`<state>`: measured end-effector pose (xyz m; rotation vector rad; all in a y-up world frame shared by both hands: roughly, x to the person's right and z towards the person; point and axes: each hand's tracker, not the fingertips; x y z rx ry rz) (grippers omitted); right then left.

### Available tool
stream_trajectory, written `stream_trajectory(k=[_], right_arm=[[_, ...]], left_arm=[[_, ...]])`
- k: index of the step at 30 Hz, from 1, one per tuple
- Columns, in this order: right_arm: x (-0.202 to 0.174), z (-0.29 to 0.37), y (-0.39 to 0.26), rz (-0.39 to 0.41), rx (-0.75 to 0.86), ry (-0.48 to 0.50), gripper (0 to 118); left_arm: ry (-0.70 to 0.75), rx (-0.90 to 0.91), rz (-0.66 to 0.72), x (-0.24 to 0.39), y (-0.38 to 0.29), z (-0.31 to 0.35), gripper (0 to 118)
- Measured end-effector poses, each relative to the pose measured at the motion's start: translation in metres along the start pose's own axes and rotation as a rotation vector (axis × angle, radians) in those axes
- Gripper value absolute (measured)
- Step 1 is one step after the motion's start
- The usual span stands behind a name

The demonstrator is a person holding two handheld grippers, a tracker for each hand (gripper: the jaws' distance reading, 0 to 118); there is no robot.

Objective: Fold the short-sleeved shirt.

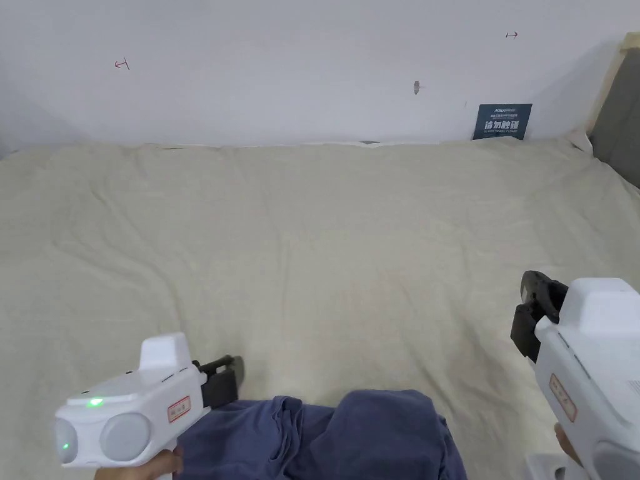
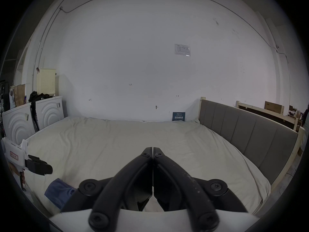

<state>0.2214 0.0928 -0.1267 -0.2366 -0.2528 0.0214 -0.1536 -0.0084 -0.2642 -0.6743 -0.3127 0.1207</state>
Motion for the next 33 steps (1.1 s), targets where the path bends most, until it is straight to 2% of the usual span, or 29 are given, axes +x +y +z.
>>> stream_trajectory(k=[2,3,9,22,27,33], right_arm=[[0.003,-0.001,0.000,-0.004,0.006,-0.004,3],[0.003,0.000,0.001,-0.007,0.008,-0.002,3],[0.003,0.001,0.000,-0.011,0.006,-0.002,3],[0.032,0.000,-0.012,-0.029,-0.019,-0.037,3],[0.041,0.003,-0.014,-0.037,-0.023,-0.057,3],[0.043,0.002,-0.017,-0.040,-0.020,-0.057,3]], left_arm=[[0.042,0.006,-0.031,-0.005,-0.006,-0.001,18],[0.032,-0.030,-0.028,-0.007,-0.009,-0.004,1],[0.041,-0.116,-0.083,-0.006,-0.045,-0.032,1],[-0.069,-0.262,-0.174,0.070,-0.098,-0.096,1],[0.001,-0.217,-0.275,0.089,-0.117,-0.100,1],[-0.017,-0.214,-0.281,0.085,-0.103,-0.088,1]])
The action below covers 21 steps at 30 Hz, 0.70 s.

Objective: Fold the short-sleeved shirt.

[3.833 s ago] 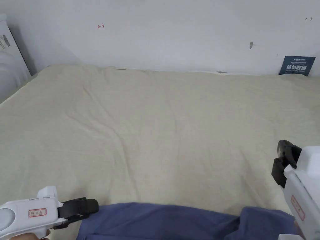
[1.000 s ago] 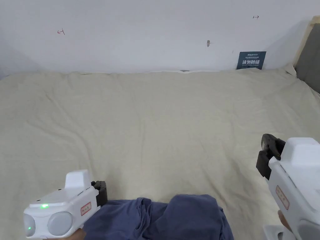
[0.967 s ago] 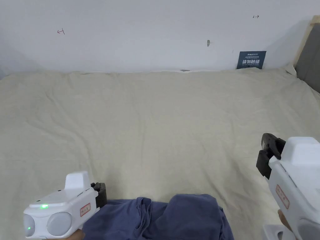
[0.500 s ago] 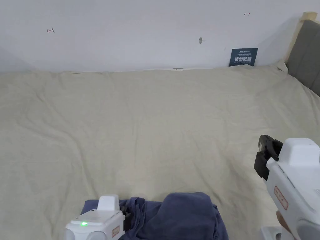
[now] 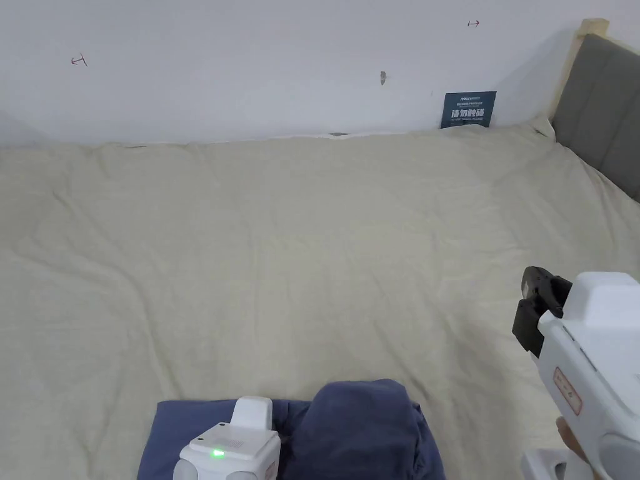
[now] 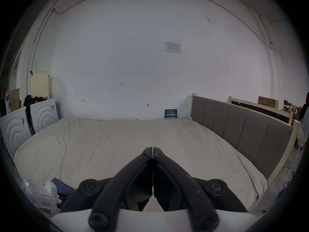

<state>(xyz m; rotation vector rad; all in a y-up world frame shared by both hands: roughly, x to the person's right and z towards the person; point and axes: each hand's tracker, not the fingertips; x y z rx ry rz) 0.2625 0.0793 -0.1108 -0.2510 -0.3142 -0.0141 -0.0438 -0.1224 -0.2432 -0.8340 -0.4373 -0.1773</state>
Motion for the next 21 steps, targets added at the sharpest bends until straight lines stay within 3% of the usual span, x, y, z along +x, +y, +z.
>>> stream_trajectory(k=[8,14,18,21], right_arm=[[-0.014,0.001,0.009,0.013,0.028,0.031,3],[-0.026,-0.002,0.011,0.013,0.030,0.059,3],[-0.034,-0.004,0.011,0.031,0.027,0.069,3],[-0.039,-0.006,0.011,0.035,0.018,0.073,3]], left_arm=[[-0.151,0.177,0.195,-0.059,0.041,0.080,1],[-0.209,0.159,0.410,-0.139,0.035,0.097,14],[-0.264,0.036,0.574,-0.189,0.019,0.085,83],[-0.256,-0.024,0.592,-0.209,0.006,0.075,106]])
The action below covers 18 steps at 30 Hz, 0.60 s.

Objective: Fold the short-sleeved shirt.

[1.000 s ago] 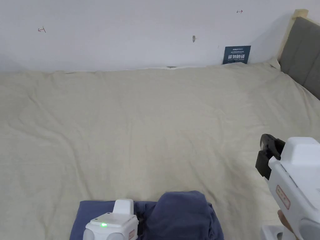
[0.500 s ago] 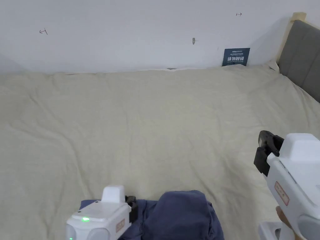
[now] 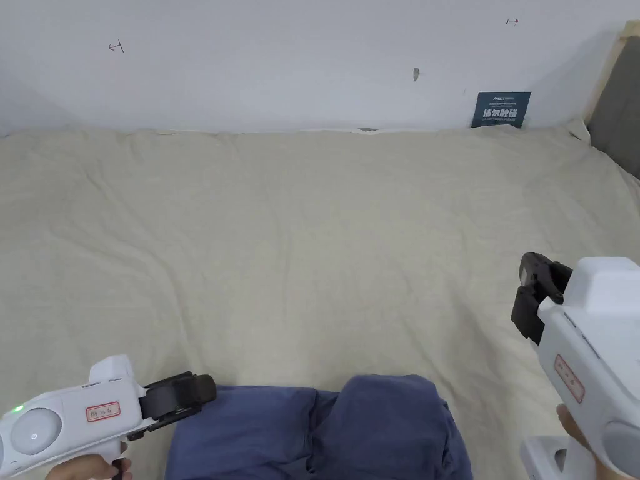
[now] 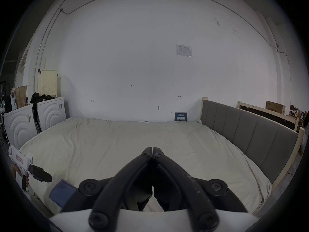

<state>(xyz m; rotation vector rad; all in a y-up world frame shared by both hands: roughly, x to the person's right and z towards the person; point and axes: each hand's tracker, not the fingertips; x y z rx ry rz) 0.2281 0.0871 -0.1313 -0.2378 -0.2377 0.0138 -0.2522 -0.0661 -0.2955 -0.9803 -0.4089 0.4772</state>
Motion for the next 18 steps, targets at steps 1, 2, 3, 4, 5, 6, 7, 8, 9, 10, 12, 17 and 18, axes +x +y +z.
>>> stream_trajectory(k=[1,2,3,4,5,6,7,8,9,10,12,17,18], right_arm=[[-0.001,-0.002,0.000,0.001,-0.004,0.000,3],[-0.002,-0.003,-0.001,0.003,-0.009,0.003,3],[-0.002,-0.004,-0.001,0.005,-0.012,0.005,3],[-0.003,-0.005,-0.002,0.010,-0.016,0.006,3],[-0.004,-0.006,-0.002,0.016,-0.021,0.007,3],[-0.005,-0.008,-0.003,0.021,-0.024,0.009,3],[-0.008,-0.009,-0.003,0.026,-0.028,0.009,3],[-0.009,-0.010,-0.003,0.028,-0.032,0.008,3],[-0.009,-0.012,-0.004,0.029,-0.037,0.008,3],[-0.009,-0.013,-0.005,0.029,-0.042,0.008,3],[-0.009,-0.015,-0.008,0.026,-0.050,0.005,3],[-0.009,-0.018,-0.009,0.025,-0.064,-0.001,3],[-0.009,-0.018,-0.010,0.027,-0.066,-0.002,3]], left_arm=[[0.000,-0.009,-0.009,-0.007,-0.001,-0.004,110],[0.005,-0.027,-0.014,-0.013,-0.001,-0.008,112],[0.013,-0.039,-0.012,-0.020,-0.001,-0.013,112],[0.025,-0.061,-0.002,-0.027,-0.001,-0.019,112],[0.029,-0.084,0.011,-0.030,-0.002,-0.024,111],[0.014,-0.109,0.019,-0.035,-0.003,-0.029,110],[-0.003,-0.126,0.027,-0.040,-0.003,-0.034,109],[-0.024,-0.133,0.039,-0.043,-0.005,-0.038,108],[-0.053,-0.145,0.047,-0.044,-0.006,-0.040,97],[-0.079,-0.157,0.047,-0.047,-0.008,-0.043,85],[-0.109,-0.167,0.050,-0.046,-0.013,-0.050,48],[-0.090,-0.173,0.012,-0.047,-0.016,-0.061,16],[-0.080,-0.166,0.009,-0.044,-0.017,-0.060,15]])
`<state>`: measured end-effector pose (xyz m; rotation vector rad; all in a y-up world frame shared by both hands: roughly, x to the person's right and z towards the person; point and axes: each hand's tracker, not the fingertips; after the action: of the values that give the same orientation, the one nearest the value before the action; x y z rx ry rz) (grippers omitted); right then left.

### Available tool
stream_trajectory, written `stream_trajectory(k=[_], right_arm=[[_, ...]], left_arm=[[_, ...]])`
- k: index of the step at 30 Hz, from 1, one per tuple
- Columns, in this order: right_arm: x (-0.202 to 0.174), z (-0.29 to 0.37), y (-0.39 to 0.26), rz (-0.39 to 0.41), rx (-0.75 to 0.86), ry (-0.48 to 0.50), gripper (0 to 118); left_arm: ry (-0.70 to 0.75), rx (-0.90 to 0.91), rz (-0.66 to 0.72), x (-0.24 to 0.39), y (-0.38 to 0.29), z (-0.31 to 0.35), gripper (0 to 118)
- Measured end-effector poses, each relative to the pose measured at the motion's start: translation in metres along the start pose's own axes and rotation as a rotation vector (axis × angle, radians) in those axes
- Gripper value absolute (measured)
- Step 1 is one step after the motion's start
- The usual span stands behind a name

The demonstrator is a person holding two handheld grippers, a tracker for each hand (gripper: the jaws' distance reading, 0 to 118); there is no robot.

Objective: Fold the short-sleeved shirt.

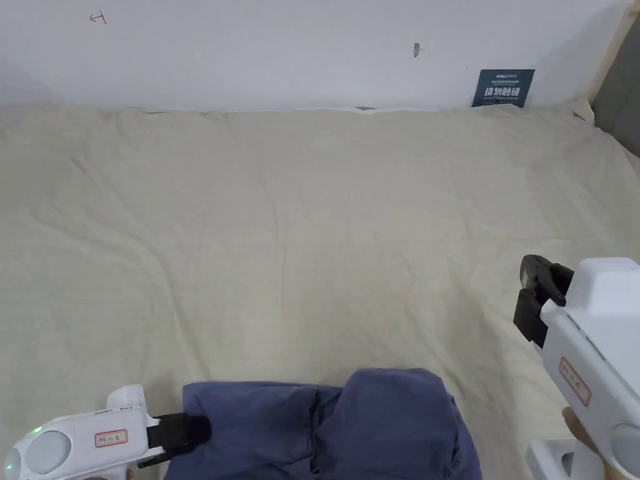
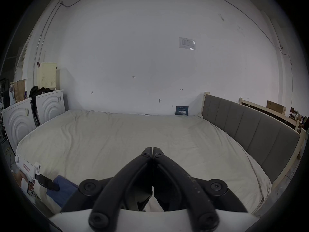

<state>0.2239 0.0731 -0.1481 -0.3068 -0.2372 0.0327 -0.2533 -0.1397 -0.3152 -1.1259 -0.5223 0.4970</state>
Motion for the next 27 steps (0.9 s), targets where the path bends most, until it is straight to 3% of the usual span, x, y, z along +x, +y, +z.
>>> stream_trajectory(k=[4,12,17,23,27], right_arm=[[0.002,0.000,0.001,0.001,-0.001,-0.002,3],[-0.004,0.000,0.011,-0.005,0.027,0.028,3],[-0.005,0.005,0.011,-0.008,0.040,0.057,3],[-0.003,0.007,0.010,-0.002,0.045,0.066,3],[0.001,0.011,0.007,-0.005,0.047,0.065,3]], left_arm=[[0.052,0.046,-0.068,0.014,-0.004,0.011,12],[0.137,0.125,-0.076,0.018,0.004,0.073,8],[0.261,0.201,-0.053,0.016,0.009,0.119,8],[0.253,0.169,-0.091,0.089,0.007,0.122,8],[0.200,0.107,-0.228,0.144,0.009,0.096,8]])
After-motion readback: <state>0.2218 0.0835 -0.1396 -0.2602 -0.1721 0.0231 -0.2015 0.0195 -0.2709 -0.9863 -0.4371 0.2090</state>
